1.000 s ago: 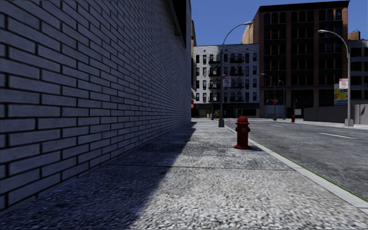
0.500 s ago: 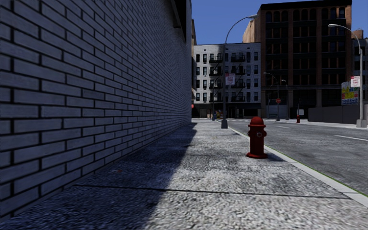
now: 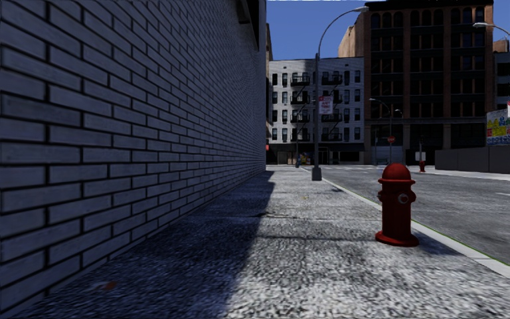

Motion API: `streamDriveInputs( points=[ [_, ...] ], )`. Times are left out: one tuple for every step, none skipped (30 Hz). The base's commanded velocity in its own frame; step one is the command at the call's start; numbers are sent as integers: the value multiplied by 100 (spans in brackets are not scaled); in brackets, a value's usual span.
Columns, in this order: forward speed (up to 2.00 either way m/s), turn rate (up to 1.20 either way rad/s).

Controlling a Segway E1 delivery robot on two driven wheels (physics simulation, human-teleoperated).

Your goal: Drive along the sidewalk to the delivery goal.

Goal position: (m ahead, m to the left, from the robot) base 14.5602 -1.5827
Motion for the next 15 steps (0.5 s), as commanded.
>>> streamDriveInputs(
  points=[
    [200, 0],
    [200, 0],
    [200, 0],
    [200, 0],
    [200, 0],
    [200, 0],
    [200, 0],
    [200, -1],
    [200, -7],
    [200, -7],
    [200, -9],
    [200, -13],
    [200, -13],
    [200, -20],
    [200, -27]
  ],
)
